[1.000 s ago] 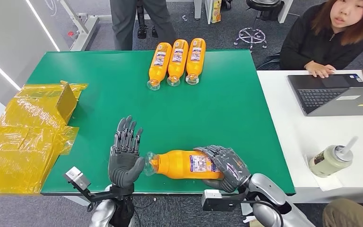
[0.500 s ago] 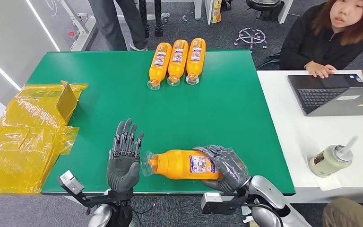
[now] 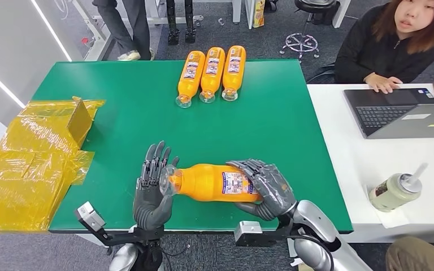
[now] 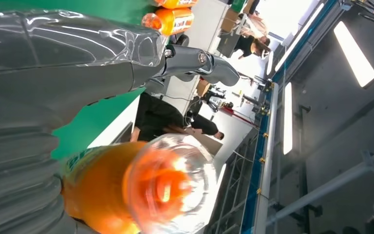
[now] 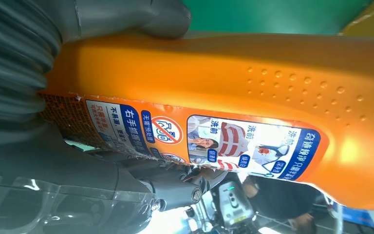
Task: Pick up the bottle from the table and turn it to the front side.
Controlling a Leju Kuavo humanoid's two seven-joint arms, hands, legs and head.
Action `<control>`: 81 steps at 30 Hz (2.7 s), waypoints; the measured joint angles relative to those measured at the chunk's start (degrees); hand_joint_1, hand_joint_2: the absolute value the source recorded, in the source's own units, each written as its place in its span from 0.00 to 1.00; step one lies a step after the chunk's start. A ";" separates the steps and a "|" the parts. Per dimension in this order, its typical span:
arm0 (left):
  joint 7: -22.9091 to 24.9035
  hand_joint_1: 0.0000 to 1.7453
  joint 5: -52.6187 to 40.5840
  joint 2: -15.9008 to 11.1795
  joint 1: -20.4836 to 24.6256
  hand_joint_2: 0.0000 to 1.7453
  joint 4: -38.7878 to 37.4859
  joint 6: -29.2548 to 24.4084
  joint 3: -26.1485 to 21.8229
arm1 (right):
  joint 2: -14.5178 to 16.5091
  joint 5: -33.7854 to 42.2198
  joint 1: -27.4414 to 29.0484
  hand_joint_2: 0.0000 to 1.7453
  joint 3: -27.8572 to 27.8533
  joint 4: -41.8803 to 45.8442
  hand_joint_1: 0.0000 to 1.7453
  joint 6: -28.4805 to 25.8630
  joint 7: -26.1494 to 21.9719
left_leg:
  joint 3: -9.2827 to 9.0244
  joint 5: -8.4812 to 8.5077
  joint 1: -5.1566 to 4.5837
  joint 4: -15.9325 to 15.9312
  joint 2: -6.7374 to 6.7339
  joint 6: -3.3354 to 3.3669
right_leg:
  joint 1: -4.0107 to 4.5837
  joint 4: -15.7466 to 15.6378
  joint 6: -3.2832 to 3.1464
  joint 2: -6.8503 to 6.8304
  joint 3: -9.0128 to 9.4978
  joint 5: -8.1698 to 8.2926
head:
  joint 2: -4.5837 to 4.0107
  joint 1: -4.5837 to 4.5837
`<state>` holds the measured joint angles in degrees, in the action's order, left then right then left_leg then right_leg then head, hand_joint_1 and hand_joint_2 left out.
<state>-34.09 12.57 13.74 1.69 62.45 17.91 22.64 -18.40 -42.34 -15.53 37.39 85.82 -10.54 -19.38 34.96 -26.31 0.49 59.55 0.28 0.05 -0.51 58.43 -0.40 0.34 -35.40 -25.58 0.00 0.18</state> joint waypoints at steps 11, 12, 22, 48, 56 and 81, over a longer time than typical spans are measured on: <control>0.33 0.00 -0.09 0.13 0.52 1.00 0.00 -0.49 1.46 | 8.15 0.19 -0.46 1.00 2.58 -1.50 1.00 -0.41 -0.86 | 0.01 0.00 0.00 -0.01 0.00 -0.01 | 0.02 0.00 0.00 0.00 -0.01 -0.01 | 0.00 0.02; 0.32 0.00 -0.10 0.13 0.57 1.00 0.00 -0.54 1.54 | 8.82 0.23 -0.44 1.00 2.79 -1.63 1.00 -0.39 -0.78 | 0.00 0.00 0.00 -0.01 0.00 -0.01 | 0.02 0.00 0.00 0.00 -0.01 -0.01 | 0.00 0.01; 0.16 0.00 0.18 0.23 1.56 1.00 -0.19 -0.68 1.68 | 12.81 2.51 1.52 1.00 4.48 -3.77 1.00 1.02 -1.76 | 0.00 0.00 -0.01 -0.01 0.00 -0.01 | 0.01 -0.01 0.00 0.00 -0.01 -0.01 | 0.00 0.02; 1.33 0.85 -0.57 0.57 2.36 1.00 -0.37 0.68 1.46 | 17.81 -4.30 7.24 1.00 2.73 1.83 1.00 7.26 6.48 | 0.00 0.00 -0.01 -0.01 -0.03 -0.01 | 0.01 -0.01 -0.02 0.01 -0.04 -0.02 | 0.00 0.02; 1.54 0.97 -0.84 0.83 2.89 1.00 -0.35 0.67 1.52 | 19.22 -6.32 8.89 1.00 1.42 4.68 1.00 9.06 8.81 | 0.00 0.00 -0.01 -0.01 -0.04 -0.01 | 0.01 -0.01 -0.02 0.01 -0.04 -0.02 | 0.00 0.02; 1.59 0.91 -0.21 1.23 6.69 1.00 -1.76 0.57 3.50 | 22.35 -11.63 13.05 1.00 -2.34 10.18 0.00 10.22 8.93 | 0.01 0.00 -0.01 -0.01 -0.03 -0.01 | 0.01 -0.01 -0.02 0.02 -0.04 -0.02 | 0.00 0.02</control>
<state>-32.50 12.35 14.97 8.38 60.69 18.48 26.14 3.95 -53.97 -2.48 35.05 96.00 -0.31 -10.45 34.97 -26.31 0.48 59.55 0.25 0.04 -0.51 58.41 -0.43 0.36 -35.44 -25.61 0.00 0.20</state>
